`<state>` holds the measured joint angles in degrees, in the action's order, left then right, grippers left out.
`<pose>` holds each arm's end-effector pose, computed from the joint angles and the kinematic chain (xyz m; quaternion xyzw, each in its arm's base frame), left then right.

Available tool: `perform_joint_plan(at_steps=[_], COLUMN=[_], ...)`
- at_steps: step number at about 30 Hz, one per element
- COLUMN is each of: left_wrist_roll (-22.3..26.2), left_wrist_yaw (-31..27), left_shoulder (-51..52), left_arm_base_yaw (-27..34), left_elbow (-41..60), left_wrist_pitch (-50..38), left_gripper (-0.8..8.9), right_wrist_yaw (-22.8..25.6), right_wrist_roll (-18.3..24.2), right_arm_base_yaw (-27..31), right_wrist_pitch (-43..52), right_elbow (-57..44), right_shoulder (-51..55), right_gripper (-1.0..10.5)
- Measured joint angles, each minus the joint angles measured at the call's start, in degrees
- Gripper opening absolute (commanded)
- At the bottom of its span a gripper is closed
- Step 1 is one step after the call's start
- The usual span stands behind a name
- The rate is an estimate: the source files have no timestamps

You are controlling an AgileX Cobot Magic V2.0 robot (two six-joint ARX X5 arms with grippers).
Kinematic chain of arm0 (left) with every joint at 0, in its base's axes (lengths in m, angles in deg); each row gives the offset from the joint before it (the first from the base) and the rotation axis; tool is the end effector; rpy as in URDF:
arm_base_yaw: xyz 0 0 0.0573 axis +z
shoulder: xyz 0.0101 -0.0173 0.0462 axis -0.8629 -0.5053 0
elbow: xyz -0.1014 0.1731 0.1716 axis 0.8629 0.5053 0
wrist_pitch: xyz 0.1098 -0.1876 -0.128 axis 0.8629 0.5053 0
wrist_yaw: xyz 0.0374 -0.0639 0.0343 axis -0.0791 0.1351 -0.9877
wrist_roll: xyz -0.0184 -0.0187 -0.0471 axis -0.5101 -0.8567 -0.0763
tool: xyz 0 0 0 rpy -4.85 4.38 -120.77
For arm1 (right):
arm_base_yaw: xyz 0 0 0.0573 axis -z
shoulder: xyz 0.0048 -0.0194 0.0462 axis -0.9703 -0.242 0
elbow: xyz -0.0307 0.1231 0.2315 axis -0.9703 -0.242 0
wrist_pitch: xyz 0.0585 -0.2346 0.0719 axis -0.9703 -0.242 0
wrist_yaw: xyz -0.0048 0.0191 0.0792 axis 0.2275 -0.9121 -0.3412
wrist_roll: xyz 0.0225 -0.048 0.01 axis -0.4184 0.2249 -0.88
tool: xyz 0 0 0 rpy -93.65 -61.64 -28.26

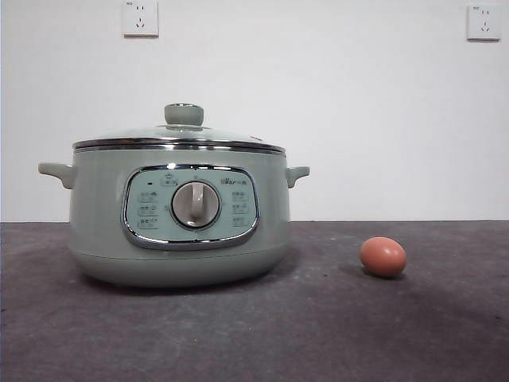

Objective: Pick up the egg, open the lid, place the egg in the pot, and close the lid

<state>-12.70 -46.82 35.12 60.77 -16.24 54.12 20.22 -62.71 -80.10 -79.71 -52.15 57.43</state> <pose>0.0869 -0.0054 0.1988 -0.0968 0.1107 -0.1026 0.9838 0.0870 0.0064 0.2077 0.1130 0.0424 0.0343 0.9921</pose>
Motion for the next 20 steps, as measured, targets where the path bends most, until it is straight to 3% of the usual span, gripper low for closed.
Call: perform_joint_plan(at_steps=[9, 20], left_wrist_roll=[-1.86, 3.65], left_wrist_yaw=[4.09, 9.42], left_shoulder=[-6.88, -19.93], left_arm_base_yaw=[0.00, 0.00], left_elbow=[-14.64, -34.64], left_wrist_pitch=[5.51, 24.30], left_gripper=[-0.06, -0.06], right_wrist_yaw=[-5.90, -15.10], right_wrist_roll=[0.59, 10.75], right_arm_base_yaw=[0.00, 0.00], right_wrist_pitch=[-10.86, -31.67], right_elbow=[16.46, 41.20], right_shoulder=[-11.19, -26.88], right_gripper=[-0.1, -0.1])
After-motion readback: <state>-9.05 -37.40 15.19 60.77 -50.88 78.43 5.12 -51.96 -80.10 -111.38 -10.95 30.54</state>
